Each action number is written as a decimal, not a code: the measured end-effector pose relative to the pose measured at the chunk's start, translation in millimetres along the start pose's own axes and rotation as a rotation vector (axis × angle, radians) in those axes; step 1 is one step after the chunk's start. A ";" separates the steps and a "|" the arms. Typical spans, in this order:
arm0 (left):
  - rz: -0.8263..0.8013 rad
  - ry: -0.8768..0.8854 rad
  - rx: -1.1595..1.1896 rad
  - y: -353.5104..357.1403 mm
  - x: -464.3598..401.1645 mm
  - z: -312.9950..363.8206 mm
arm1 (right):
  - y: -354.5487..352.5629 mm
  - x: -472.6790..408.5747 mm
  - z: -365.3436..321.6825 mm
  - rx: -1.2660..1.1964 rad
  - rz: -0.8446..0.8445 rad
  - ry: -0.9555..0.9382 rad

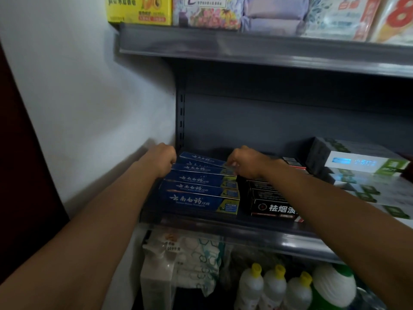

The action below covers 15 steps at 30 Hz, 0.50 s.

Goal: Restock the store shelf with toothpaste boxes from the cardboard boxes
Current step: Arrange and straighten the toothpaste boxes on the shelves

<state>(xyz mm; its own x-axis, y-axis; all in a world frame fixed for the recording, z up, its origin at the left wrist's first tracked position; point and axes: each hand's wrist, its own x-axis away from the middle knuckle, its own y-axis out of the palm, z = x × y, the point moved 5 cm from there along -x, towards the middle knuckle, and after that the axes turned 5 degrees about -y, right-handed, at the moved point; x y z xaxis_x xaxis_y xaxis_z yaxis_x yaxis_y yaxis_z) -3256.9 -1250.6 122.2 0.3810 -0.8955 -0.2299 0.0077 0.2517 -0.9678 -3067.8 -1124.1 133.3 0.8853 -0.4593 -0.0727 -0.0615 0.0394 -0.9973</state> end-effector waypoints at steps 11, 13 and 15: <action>-0.050 0.021 0.075 19.3 -14.4 -0.5 | 5.4 1.8 -3.1 0.030 -0.024 -0.046; -0.058 0.031 0.068 19.9 -14.0 -0.3 | 3.2 6.6 -5.8 0.039 -0.023 -0.068; -0.057 0.039 0.072 19.4 -13.7 -0.5 | 1.8 10.3 -7.4 0.037 -0.019 -0.080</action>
<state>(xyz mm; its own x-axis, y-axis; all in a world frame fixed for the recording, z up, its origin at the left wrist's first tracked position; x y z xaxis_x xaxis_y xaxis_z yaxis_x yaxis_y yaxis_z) -3262.5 -1233.6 106.5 0.3417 -0.9224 -0.1802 0.0948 0.2246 -0.9698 -3062.2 -1135.3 130.7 0.9203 -0.3878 -0.0512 -0.0281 0.0650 -0.9975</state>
